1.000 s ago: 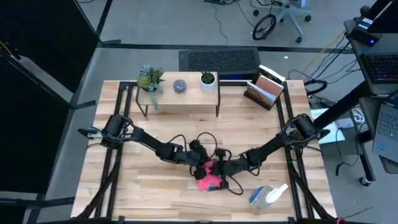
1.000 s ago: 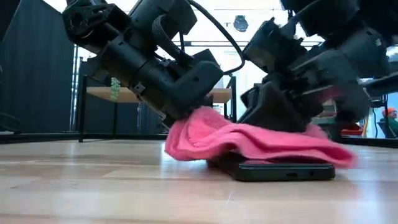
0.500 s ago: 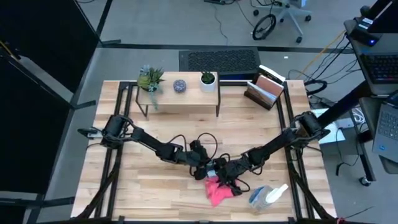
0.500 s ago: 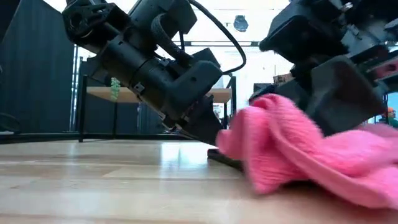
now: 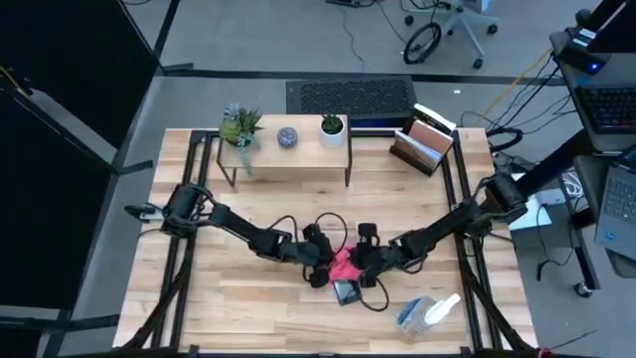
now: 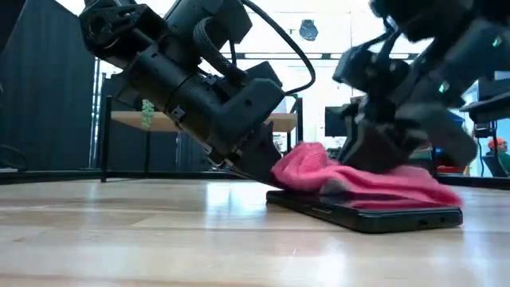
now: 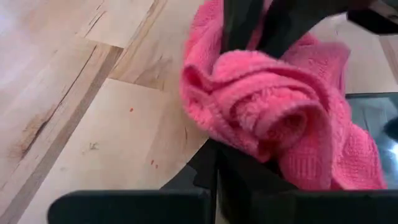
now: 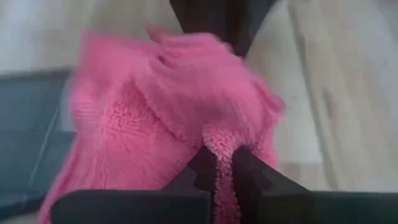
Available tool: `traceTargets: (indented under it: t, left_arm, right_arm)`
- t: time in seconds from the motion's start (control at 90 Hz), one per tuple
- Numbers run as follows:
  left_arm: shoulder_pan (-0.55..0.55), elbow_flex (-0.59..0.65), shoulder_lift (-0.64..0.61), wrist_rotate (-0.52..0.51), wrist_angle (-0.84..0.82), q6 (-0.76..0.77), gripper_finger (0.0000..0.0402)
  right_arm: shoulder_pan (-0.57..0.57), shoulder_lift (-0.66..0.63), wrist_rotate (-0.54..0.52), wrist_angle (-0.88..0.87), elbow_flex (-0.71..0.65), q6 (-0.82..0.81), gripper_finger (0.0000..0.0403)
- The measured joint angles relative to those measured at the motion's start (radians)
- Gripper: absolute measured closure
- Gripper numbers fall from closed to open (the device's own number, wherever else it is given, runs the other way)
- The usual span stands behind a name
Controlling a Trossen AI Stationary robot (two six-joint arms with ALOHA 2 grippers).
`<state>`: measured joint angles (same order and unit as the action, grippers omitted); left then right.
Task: Apply microfiber cloth
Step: Wipe the front of the cellphone using the pink microfiber cloth
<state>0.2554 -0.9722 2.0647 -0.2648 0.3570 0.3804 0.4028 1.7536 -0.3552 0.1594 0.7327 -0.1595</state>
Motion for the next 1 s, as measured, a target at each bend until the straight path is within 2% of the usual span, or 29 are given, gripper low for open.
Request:
traceTargets:
  t: [0.089,0.211,0.467,0.622,0.711,0.822,1.0]
  left_arm:
    - [-0.001,0.000,0.000,0.002,0.001,0.003,0.0402]
    - [-0.001,0.000,0.000,0.002,0.001,0.003,0.0402]
    - [-0.002,0.000,0.000,0.002,0.001,-0.018,0.0402]
    - [-0.002,0.000,0.000,0.002,0.005,-0.020,0.0402]
    - [-0.002,0.001,0.002,0.001,0.018,-0.020,0.0402]
    - [-0.002,0.001,0.002,-0.001,0.039,-0.020,0.0402]
    - [0.000,0.001,0.002,-0.002,0.062,-0.020,0.0401]
  right_arm:
    - [0.003,0.010,0.161,0.055,0.003,0.037,0.0397]
    - [0.008,0.011,0.328,0.084,0.003,0.029,0.0397]
    - [0.008,0.011,0.576,0.063,0.001,-0.003,0.0397]
    - [0.008,-0.074,0.511,-0.035,0.005,-0.028,0.0397]
    - [0.008,-0.098,0.417,0.088,0.006,0.005,0.0397]
    - [0.017,-0.067,0.389,0.311,0.009,0.056,0.0397]
    - [0.025,0.046,0.309,0.358,0.036,0.068,0.0397]
